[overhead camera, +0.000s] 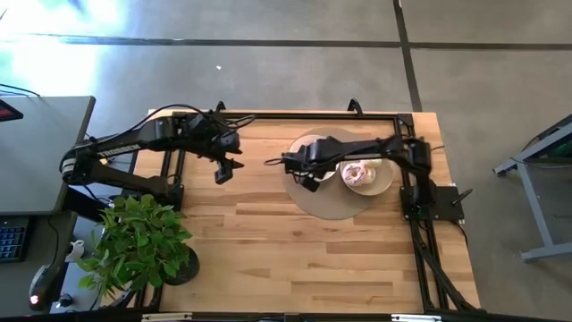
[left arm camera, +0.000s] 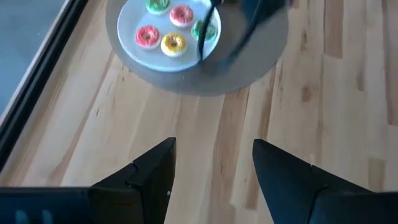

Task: Pick & Place donuts
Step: Return to Home Position

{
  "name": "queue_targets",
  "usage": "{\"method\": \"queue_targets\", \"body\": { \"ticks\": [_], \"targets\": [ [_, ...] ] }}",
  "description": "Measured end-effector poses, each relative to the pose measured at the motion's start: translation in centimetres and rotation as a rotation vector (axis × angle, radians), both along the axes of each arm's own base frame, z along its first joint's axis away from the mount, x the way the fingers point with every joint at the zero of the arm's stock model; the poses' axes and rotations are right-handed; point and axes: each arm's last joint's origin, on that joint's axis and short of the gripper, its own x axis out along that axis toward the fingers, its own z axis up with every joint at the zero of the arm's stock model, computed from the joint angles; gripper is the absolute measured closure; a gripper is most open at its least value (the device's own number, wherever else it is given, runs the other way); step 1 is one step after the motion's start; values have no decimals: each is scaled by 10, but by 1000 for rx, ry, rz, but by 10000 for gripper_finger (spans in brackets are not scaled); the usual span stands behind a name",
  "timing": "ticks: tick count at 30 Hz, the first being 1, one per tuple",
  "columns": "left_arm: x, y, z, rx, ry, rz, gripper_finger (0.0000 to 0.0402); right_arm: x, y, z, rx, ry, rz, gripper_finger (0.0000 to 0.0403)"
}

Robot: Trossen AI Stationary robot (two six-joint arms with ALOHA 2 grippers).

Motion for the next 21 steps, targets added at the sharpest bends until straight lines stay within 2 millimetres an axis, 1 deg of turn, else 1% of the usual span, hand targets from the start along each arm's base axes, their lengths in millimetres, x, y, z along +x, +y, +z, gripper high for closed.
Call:
{"method": "queue_targets", "body": {
  "ticks": [3,6,9,12,15,17,19,21],
  "targets": [
    [-14,-4,5,-19,-1,22,192,-22,7,38,-58,-46,-35,282],
    [-35,-9,13,-29,-24,48,192,-47,21,83,-148,-169,-35,279],
    [-61,-16,25,-14,-98,50,192,-74,41,124,-213,-331,8,280],
    [-90,-23,36,8,-187,48,192,-101,61,155,-258,-466,75,281],
    [-120,-31,42,31,-267,45,192,-125,79,176,-299,-569,126,280],
    [-140,-36,42,45,-333,42,192,-138,89,185,-324,-629,148,281],
    [-156,-41,34,56,-399,32,192,-146,98,187,-352,-673,186,281],
    [-168,-44,21,65,-464,15,192,-152,108,180,-386,-703,237,280]
  ]
}}
